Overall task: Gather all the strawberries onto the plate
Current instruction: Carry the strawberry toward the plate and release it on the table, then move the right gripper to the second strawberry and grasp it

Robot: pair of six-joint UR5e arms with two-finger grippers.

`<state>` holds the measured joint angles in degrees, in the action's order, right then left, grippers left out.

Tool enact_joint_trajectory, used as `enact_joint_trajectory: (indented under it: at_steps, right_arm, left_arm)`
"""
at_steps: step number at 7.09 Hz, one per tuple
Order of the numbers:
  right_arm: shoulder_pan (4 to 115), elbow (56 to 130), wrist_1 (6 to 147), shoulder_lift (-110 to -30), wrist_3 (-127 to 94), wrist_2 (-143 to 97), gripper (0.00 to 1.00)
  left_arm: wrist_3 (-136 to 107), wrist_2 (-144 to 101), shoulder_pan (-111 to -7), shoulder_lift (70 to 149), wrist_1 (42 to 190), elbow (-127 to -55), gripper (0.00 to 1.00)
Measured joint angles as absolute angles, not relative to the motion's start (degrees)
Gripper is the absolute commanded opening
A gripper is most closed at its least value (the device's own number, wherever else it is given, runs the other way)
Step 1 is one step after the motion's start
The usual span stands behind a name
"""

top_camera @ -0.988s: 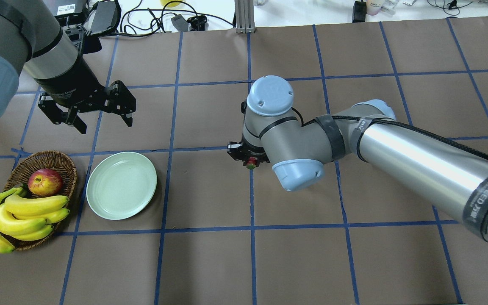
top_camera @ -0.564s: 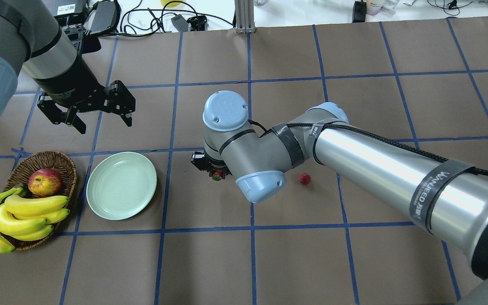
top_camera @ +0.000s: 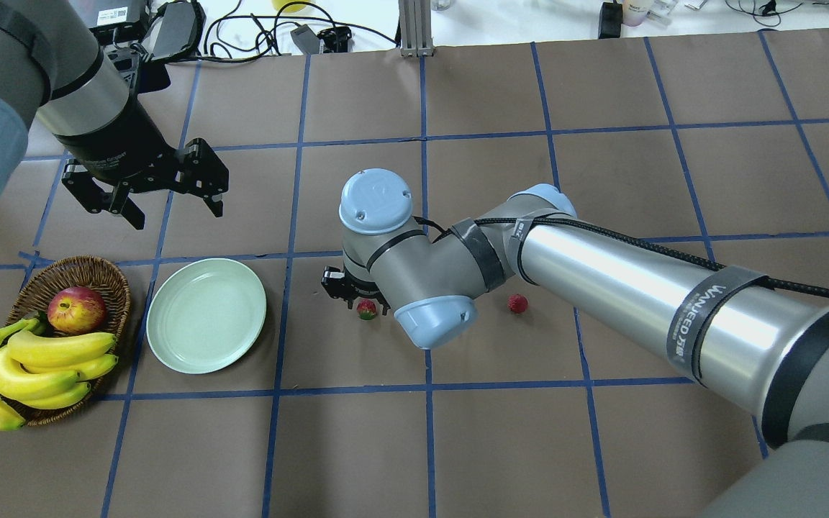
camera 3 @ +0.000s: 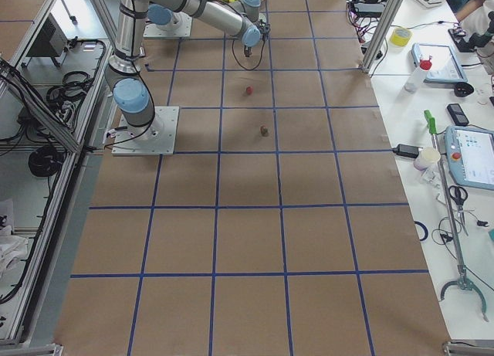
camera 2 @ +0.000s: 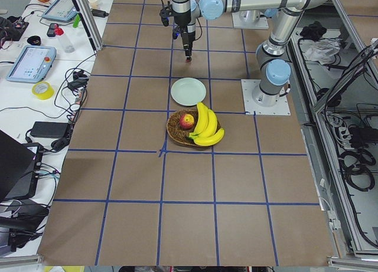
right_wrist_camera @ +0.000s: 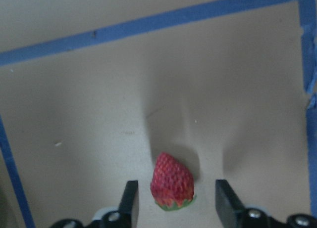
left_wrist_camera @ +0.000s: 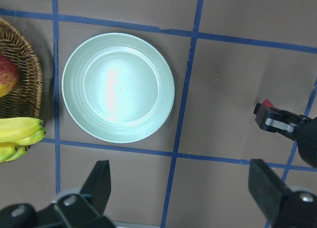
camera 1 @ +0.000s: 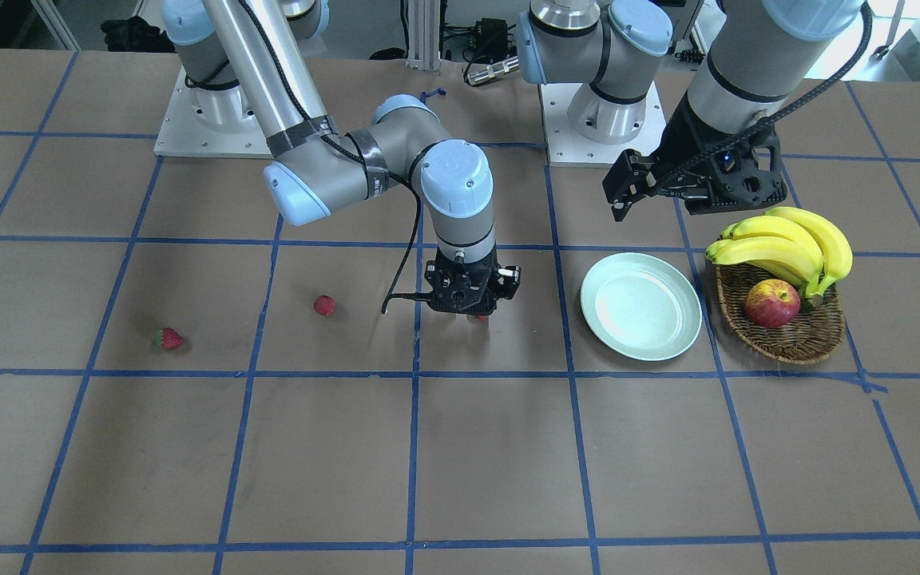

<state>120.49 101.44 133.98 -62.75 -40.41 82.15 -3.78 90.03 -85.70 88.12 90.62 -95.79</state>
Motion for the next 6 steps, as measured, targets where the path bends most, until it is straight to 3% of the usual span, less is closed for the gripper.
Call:
enact_joint_trajectory:
  at_steps: [3, 6]
  right_arm:
    - [111.58, 99.48, 126.2, -69.8, -30.4, 85.91, 1.0]
    - [102.18, 109.14, 125.87, -73.65, -15.61, 92.21, 1.0]
  left_arm:
    - [-3.78, 89.74, -86.27, 87.82, 91.08, -95.63, 1.0]
    - [-3.78, 93.4, -86.45, 87.39, 92.95, -95.22, 1.0]
